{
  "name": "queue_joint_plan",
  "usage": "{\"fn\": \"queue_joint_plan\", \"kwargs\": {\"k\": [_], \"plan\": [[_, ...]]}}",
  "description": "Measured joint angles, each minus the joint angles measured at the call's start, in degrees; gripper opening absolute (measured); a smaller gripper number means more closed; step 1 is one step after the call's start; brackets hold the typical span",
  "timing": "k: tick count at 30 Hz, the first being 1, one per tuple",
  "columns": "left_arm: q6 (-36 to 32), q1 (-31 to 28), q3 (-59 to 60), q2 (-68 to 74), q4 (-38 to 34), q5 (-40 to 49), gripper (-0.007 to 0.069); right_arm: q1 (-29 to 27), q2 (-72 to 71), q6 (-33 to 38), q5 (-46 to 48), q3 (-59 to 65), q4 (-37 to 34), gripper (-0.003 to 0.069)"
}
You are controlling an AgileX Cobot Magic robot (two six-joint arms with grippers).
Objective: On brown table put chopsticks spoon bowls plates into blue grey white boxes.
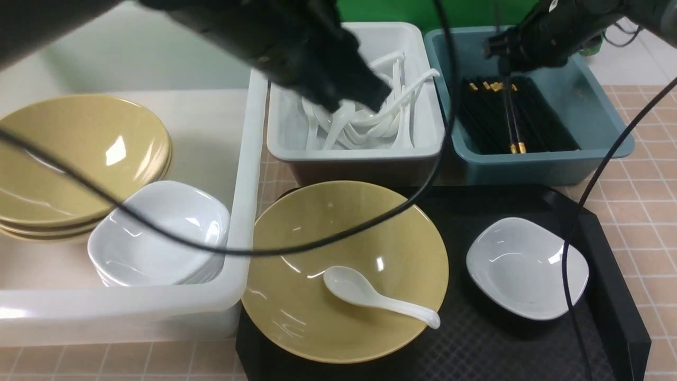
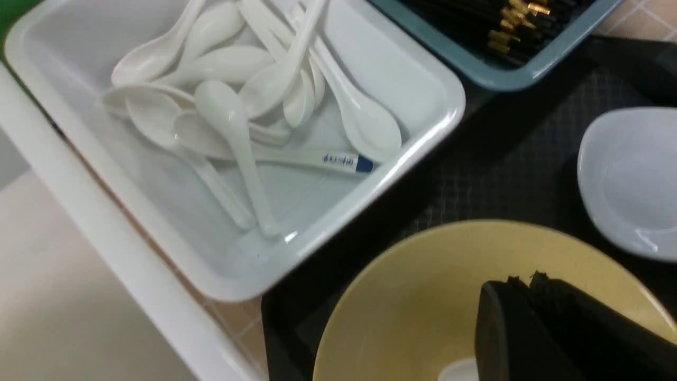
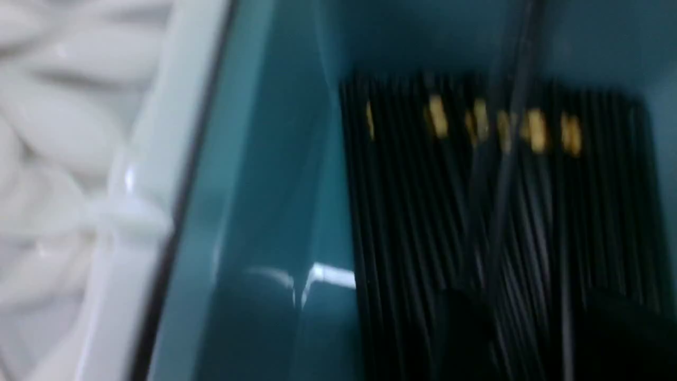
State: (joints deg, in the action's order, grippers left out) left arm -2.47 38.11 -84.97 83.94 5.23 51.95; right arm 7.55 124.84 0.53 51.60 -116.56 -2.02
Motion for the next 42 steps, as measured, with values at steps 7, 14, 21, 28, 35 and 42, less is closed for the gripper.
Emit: {"fn": "queue_joint_plan", "kwargs": {"k": [7, 14, 21, 28, 35, 42], "plan": [[7.34, 0.0, 16.2, -13.88, 2.85, 3.16, 0.0001, 3.77, -3.35, 13.23, 17.79, -2.45, -6.71, 0.0552], [14.24, 0.0, 31.65, -30.51, 3.29, 8.11, 0.0001, 18.0, -17.56, 17.77, 18.93, 9.8, -10.05, 0.0556], [15.56, 0.0, 38.54, -41.84, 2.34, 6.09, 0.0001, 30.75, -21.61, 17.95, 19.58, 22.78, -6.52, 0.0556], [15.51, 0.0, 39.66, -43.51, 2.22, 2.38, 0.0001, 35.66, -14.8, 17.95, 18.08, 24.1, -2.57, 0.0556], [15.13, 0.0, 39.71, -43.51, 2.22, 1.24, 0.0001, 35.65, -7.35, 17.82, 17.04, 24.1, 1.48, 0.0553], [14.74, 0.0, 39.71, -43.36, 2.67, -0.82, 0.0001, 35.78, -6.21, 17.77, 17.14, 23.74, 1.61, 0.0327]]}}
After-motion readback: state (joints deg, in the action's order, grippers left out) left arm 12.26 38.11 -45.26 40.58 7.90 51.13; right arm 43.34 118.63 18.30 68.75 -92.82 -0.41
